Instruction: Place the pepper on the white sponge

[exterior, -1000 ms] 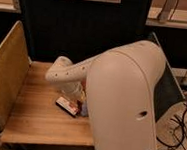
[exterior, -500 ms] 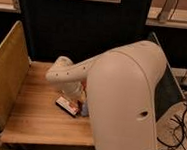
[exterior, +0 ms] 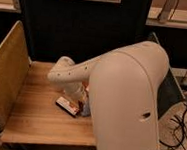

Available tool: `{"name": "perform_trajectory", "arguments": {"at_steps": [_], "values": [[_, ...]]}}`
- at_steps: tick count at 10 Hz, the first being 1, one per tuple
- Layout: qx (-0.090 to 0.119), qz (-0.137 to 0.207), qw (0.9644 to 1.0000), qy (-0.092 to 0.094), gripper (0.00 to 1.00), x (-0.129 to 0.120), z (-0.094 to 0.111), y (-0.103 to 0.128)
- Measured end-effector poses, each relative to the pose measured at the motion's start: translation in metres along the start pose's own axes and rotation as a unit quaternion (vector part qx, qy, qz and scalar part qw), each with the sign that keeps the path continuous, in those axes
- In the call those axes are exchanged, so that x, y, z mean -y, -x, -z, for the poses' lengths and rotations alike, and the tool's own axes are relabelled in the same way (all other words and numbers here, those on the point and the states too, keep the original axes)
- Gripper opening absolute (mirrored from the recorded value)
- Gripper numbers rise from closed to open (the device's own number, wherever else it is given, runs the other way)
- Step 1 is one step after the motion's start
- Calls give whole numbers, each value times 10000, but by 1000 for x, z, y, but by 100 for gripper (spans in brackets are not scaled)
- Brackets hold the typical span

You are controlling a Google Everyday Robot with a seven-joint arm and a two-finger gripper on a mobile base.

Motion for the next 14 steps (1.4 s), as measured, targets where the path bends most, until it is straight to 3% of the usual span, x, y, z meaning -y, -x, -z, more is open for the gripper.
{"name": "perform_trajectory", "arguments": {"at_steps": [2,5,8,9,13,14], "values": [[-24,-35,10000,47,0,0,-2,2],[-30,-346,9991,250,0,26,-14,31],[-55,-547,9976,428,0,43,-22,40],[-104,-538,9976,422,0,45,-26,35],[-483,-253,9985,-12,0,34,-42,-23],[-500,-248,9984,-30,0,33,-42,-26]]}}
